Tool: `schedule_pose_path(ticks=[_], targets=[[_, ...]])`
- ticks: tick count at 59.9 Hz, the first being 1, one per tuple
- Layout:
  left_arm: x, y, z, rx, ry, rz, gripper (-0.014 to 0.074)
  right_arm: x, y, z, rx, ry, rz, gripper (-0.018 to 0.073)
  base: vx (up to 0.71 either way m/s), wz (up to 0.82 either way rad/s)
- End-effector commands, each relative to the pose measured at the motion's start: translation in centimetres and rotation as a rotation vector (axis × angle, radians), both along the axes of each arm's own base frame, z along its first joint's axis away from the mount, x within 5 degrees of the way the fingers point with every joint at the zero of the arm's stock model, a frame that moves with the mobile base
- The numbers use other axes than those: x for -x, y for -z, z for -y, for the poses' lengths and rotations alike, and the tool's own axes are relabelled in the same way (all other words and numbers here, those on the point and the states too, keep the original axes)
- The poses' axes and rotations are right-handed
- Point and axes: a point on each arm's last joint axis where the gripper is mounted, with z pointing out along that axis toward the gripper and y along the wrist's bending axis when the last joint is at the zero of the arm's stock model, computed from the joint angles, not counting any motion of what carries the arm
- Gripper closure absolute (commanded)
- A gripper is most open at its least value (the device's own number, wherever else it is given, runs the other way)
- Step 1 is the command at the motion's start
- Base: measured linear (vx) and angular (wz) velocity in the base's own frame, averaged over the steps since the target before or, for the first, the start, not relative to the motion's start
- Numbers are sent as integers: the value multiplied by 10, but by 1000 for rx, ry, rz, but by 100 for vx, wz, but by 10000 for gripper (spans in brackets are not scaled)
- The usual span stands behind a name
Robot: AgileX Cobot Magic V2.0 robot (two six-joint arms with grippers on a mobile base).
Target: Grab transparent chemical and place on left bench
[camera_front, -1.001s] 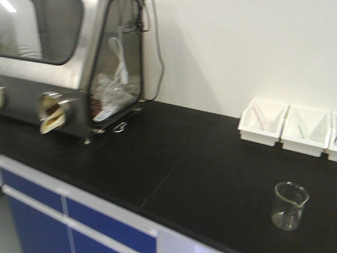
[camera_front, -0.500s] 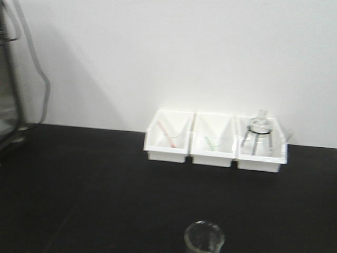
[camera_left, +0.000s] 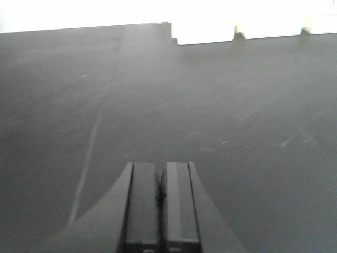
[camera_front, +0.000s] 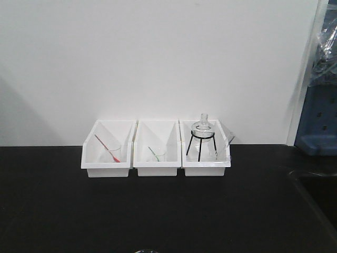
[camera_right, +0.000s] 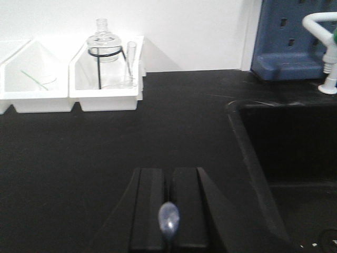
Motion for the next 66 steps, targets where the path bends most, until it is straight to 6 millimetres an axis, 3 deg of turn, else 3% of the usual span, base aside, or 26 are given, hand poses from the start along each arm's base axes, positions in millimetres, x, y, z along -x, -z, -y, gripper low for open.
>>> schedule_pose_path(ticks=[1, 19, 29, 39, 45, 52, 66], targets=[[1, -3, 0, 14, 1, 81, 600, -2, -19, -3, -3, -28, 112, 562, 5, -19], [1, -3, 0, 14, 1, 81, 600, -2, -22, -4, -10, -38, 142, 562, 2, -7], [1, -3, 0, 14, 1, 81, 600, -5, -29, -6, -264, -16, 209, 562, 0, 1], [1, -3, 0, 14, 1, 81, 600, -7, -38, -11, -297, -68, 309, 560, 0, 0], [1, -3, 0, 14, 1, 81, 600, -15, -40, -27, -308, -186, 334, 559, 0, 0], [1, -3, 0, 14, 1, 81, 600, -27, -39, -66, -257, -416, 314, 559, 0, 0], [1, -3, 0, 14, 1, 81, 600, -53, -38, -134, -257, -659, 227, 559, 0, 0]])
